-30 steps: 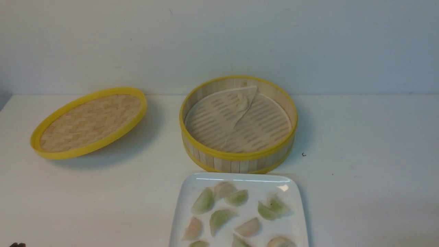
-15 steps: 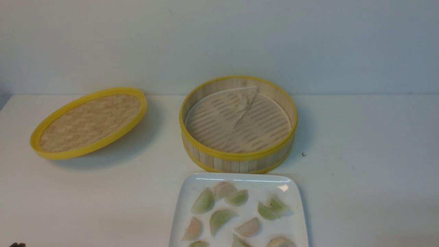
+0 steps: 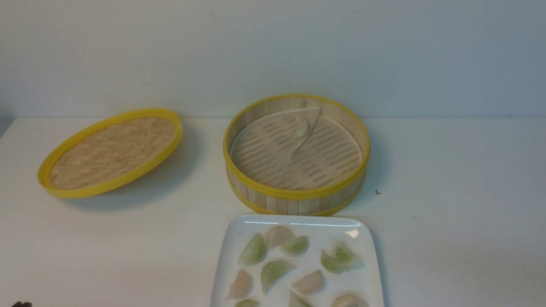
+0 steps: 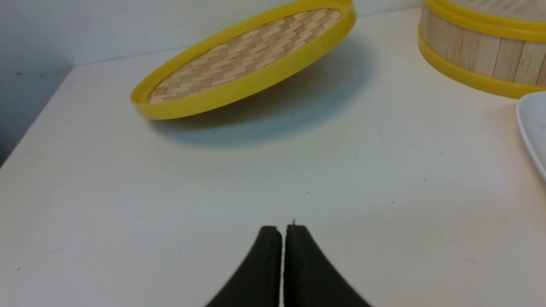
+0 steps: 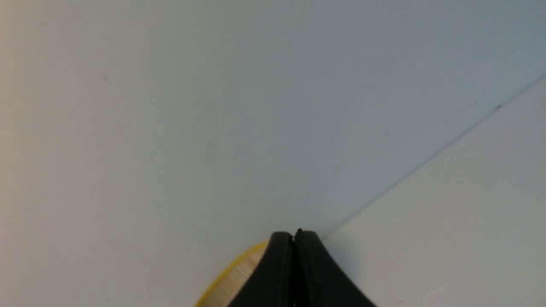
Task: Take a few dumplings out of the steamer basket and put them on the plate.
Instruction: Use the right arm to grab a dumpling from inside the steamer
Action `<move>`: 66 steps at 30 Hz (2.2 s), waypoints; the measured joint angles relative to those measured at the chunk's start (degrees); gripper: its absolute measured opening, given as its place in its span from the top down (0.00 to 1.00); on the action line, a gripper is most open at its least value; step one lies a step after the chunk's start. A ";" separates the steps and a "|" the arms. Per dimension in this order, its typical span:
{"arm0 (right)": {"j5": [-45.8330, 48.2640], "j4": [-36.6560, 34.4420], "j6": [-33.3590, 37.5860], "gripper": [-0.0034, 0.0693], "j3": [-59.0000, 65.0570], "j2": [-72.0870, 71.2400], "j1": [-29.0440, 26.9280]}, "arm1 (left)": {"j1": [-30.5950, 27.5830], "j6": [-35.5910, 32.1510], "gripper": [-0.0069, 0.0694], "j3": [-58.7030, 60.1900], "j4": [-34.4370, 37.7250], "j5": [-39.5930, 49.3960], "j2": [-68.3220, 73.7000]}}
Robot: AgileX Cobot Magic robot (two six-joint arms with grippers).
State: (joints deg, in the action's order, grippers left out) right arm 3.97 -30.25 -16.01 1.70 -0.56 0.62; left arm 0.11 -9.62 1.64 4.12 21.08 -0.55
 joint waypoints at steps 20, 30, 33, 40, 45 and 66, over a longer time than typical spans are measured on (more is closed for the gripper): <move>23.55 4.36 12.76 0.97 -30.40 20.51 0.00 | 0.00 0.00 0.92 0.00 0.00 0.10 0.00; 44.50 9.45 21.14 0.97 -57.74 58.48 0.14 | 0.00 0.00 0.92 0.00 0.00 0.15 0.00; 45.57 8.80 22.41 0.97 -64.82 66.19 2.02 | 0.00 0.00 0.92 0.00 0.00 0.15 0.00; 51.73 10.89 19.25 0.97 -84.34 84.35 10.73 | 0.00 0.00 0.92 0.00 0.00 0.15 0.00; 59.20 16.34 15.70 0.97 -99.37 97.25 14.65 | 0.00 0.00 0.92 0.00 0.00 0.15 0.00; 63.28 25.21 11.40 0.58 -136.66 135.29 25.83 | 0.00 0.00 0.92 0.00 0.00 0.15 0.00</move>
State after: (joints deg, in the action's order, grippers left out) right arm 67.25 -5.04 -4.61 -134.96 134.73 26.45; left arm 0.11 -9.62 1.64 4.12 21.23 -0.55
